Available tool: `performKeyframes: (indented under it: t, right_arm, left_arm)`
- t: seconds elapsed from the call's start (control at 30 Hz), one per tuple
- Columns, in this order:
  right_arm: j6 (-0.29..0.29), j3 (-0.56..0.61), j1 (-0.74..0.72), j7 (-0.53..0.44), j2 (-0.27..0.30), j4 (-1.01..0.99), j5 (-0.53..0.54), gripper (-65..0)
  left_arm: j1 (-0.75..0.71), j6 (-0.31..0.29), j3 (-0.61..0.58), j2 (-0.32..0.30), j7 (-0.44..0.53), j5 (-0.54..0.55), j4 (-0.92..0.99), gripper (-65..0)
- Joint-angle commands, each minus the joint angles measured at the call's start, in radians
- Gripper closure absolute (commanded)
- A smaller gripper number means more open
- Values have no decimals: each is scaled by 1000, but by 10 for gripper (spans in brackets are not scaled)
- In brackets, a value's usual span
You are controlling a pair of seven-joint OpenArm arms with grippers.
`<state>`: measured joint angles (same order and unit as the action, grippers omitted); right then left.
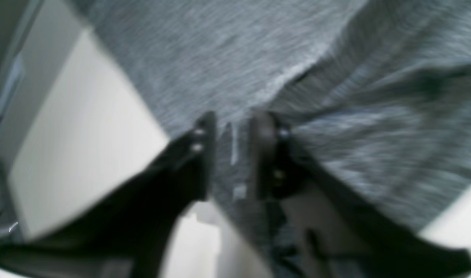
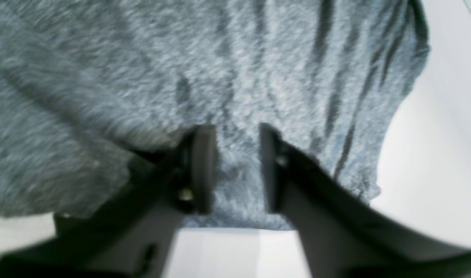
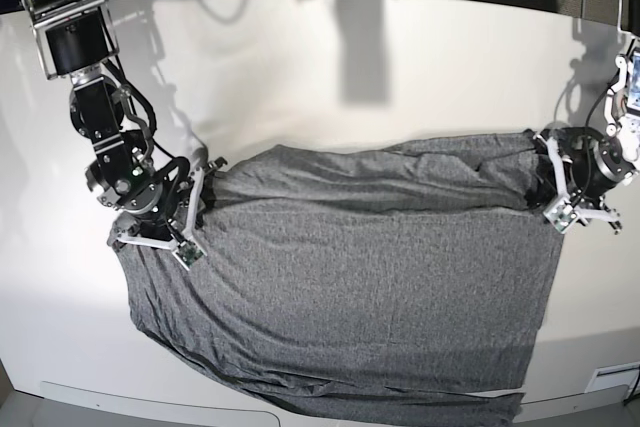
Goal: Fold the T-shirt properly
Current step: 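Adjust the grips on the shoulder edge with both grippers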
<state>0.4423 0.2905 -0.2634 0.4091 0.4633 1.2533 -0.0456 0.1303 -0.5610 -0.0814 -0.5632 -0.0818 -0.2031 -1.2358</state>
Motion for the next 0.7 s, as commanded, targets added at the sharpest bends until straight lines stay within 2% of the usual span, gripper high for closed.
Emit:
performKeyframes:
  t: [0.0,0.03,0.1,0.27,0.33,0.47,0.53,0.67]
  right_arm:
    - [-15,-10,-37,-31,13,14,8,-241]
    - [-19,-10,-44,-31,13,14,27,-241]
    - [-32,-10,-58,-23,16,14,59,-240]
    - [-32,-10,-74,-2,16,22,61,-240]
    - [-32,-10,-72,39,16,33,61,-240]
    - [-32,-10,-71,106,39,58,61,-240]
    - [-31,-10,-71,123,64,72,62,-240]
    - [-31,-10,-71,152,105,82,63,-240]
  left_arm:
    - [23,40,8,-19,11,11,-14,-233]
    - [24,74,8,-19,-14,13,-14,-242]
    - [26,108,8,-20,-75,13,-14,-241]
    - [22,107,8,-24,-152,14,-18,-241]
    - [17,46,8,-32,-170,17,-31,-241]
    - [15,-137,8,-62,-267,106,-94,-239]
    - [-1,-137,8,-76,-317,118,-142,-239]
    - [-85,-137,8,-117,-314,114,-226,-239]
